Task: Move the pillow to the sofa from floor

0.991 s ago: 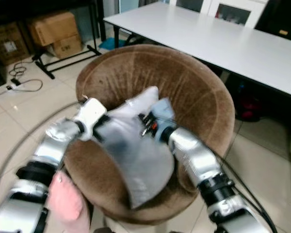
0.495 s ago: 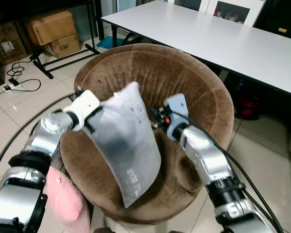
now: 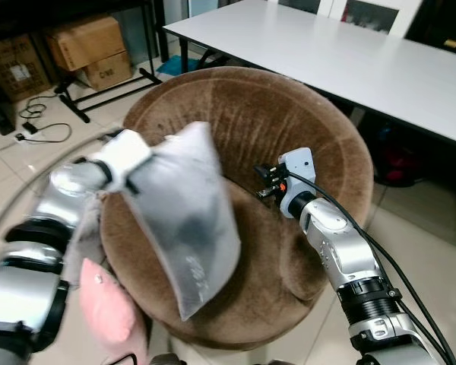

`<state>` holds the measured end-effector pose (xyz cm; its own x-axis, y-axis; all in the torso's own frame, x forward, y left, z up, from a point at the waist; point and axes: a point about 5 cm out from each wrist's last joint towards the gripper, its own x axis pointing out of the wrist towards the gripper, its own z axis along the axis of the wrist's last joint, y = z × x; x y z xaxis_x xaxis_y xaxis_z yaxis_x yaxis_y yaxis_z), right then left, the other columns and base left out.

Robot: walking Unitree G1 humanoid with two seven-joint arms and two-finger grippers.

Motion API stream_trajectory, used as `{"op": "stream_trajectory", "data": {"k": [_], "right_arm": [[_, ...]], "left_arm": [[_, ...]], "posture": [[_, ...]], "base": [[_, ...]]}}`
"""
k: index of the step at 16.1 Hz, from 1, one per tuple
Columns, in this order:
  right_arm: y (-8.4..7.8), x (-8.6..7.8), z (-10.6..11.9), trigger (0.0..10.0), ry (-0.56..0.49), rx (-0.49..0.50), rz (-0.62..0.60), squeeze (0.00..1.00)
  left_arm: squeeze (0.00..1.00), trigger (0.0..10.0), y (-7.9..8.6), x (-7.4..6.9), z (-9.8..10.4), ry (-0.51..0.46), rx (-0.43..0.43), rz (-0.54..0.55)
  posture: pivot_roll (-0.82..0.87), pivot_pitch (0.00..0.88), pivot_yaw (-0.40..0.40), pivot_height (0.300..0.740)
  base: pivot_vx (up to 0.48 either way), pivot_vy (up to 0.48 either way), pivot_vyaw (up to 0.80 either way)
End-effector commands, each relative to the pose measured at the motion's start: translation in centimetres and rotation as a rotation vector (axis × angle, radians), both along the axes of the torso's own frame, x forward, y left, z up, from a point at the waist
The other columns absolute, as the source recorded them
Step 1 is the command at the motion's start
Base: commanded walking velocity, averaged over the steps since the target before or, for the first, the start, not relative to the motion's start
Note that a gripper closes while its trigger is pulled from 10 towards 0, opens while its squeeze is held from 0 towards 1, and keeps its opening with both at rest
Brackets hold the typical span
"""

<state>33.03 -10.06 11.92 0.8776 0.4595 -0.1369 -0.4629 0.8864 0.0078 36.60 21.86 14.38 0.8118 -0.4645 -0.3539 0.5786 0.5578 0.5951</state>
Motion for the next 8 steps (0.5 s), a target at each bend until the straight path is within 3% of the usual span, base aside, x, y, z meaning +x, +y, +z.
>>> {"op": "stream_trajectory", "data": {"k": [1, 2, 3, 4, 5, 8], "right_arm": [[-0.5, 0.5, 1.1, 10.0, -0.048, -0.008, -0.014, 0.0], [-0.7, 0.5, 1.6, 10.0, -0.072, -0.018, -0.003, 0.0], [-0.8, 0.5, 2.0, 10.0, -0.1, -0.029, 0.027, 0.41], [-0.7, 0.4, 2.4, 10.0, -0.133, -0.048, 0.073, 1.0], [-0.6, 0.2, 2.5, 10.0, -0.153, -0.069, 0.114, 1.0], [-0.5, -0.7, 2.1, 10.0, -0.299, -0.455, 0.394, 1.0]], "left_arm": [[0.0, 0.0, -2.1, -0.6, -1.2, 0.032, 0.023, -0.126], [0.0, 0.0, -3.9, -1.5, -3.0, 0.094, 0.008, -0.217], [0.0, 0.0, -5.2, -2.5, -4.4, 0.16, -0.011, -0.298], [0.0, 0.0, -6.0, -3.4, -5.6, 0.223, -0.008, -0.367], [0.0, 0.0, -6.2, -3.8, -6.1, 0.247, 0.004, -0.395], [0.0, 0.0, -6.1, -5.1, -6.7, 0.297, 0.04, -0.496]], "posture": [[-0.05, 0.0, 0.008, 0.74], [-0.06, 0.0, 0.011, 0.74], [-0.06, 0.0, 0.011, 0.74], [-0.06, 0.0, 0.01, 0.74], [-0.06, 0.0, 0.01, 0.74], [-0.06, 0.0, 0.013, 0.74]], "base": [[0.0, 0.0, 0.0], [0.0, 0.0, 0.0], [0.0, 0.0, 0.0], [0.0, 0.0, 0.0], [0.0, 0.0, 0.0], [0.0, 0.0, 0.0]]}}
